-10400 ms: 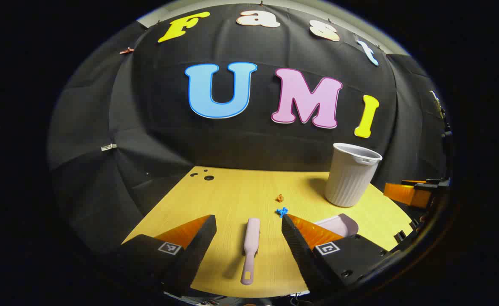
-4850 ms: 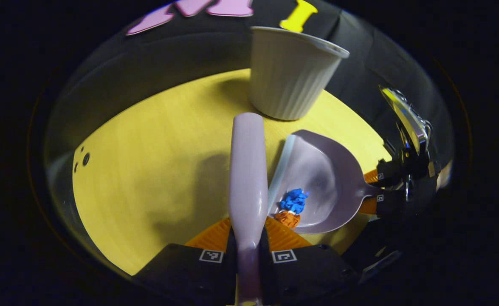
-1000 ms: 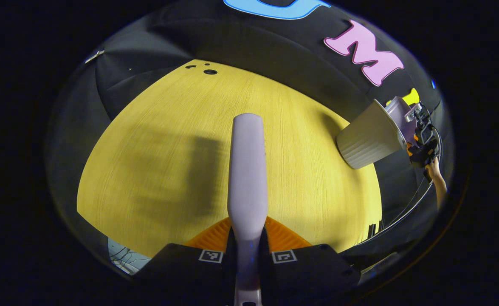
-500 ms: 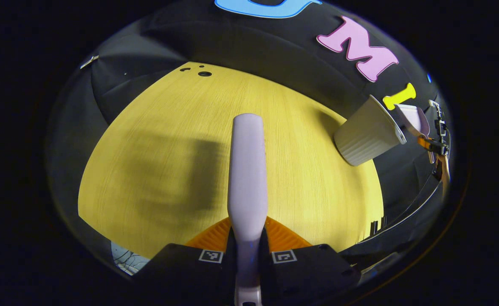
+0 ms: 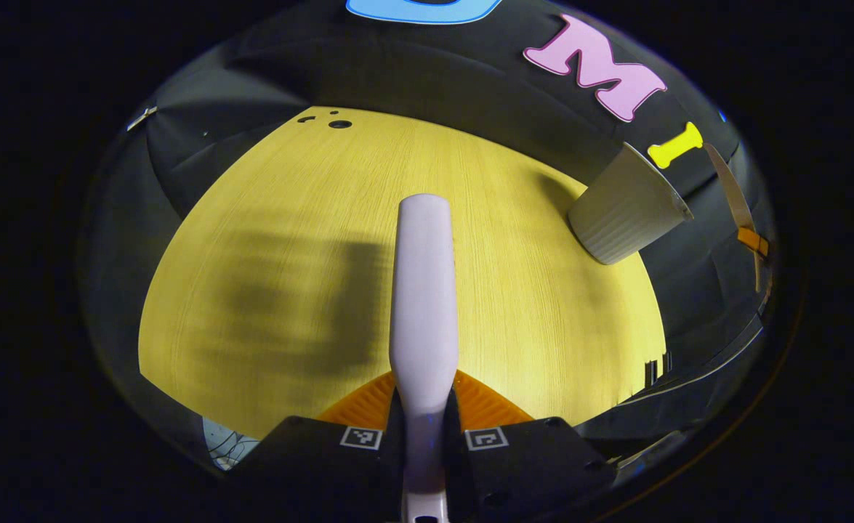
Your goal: Pick up the small broom and dustpan from the desktop, sweep the trash into the dustpan with the broom, and then empty the trash into the garbage bin.
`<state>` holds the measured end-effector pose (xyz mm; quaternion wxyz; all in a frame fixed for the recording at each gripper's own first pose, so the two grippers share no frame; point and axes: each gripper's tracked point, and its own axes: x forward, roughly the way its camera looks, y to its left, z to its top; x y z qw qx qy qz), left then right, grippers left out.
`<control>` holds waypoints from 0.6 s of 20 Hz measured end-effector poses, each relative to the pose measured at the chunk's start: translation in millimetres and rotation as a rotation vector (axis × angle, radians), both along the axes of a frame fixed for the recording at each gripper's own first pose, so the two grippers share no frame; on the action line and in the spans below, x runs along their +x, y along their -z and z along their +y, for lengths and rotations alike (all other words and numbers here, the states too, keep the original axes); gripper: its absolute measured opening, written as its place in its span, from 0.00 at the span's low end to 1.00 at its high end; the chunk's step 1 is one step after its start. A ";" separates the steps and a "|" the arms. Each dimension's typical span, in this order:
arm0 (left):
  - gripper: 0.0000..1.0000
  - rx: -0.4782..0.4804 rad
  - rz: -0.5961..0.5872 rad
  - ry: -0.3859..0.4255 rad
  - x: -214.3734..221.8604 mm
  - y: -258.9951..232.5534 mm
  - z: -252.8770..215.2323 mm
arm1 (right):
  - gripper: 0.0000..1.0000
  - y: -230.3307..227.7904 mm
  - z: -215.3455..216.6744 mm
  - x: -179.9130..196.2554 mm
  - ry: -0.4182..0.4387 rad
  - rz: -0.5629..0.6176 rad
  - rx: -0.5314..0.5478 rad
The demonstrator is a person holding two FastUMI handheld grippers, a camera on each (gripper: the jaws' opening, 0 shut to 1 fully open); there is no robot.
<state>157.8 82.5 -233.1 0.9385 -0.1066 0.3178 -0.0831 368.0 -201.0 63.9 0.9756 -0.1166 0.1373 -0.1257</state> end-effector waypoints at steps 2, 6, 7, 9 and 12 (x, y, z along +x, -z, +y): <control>0.27 0.017 -0.009 0.004 -1.8 4.9 1.5 | 0.35 24.9 0.0 9.5 -0.055 0.082 0.085; 0.31 0.041 0.010 0.024 -4.8 16.2 2.1 | 0.35 36.2 2.4 10.0 -0.132 0.190 0.141; 0.27 0.054 0.010 0.029 -4.6 18.9 2.1 | 0.35 40.4 1.2 12.0 -0.138 0.218 0.151; 0.27 0.095 0.010 0.032 -0.2 24.1 4.2 | 0.35 44.1 3.3 15.2 -0.169 0.286 0.186; 0.27 0.155 0.017 0.033 8.9 28.7 1.8 | 0.35 57.8 -0.6 22.9 -0.214 0.364 0.212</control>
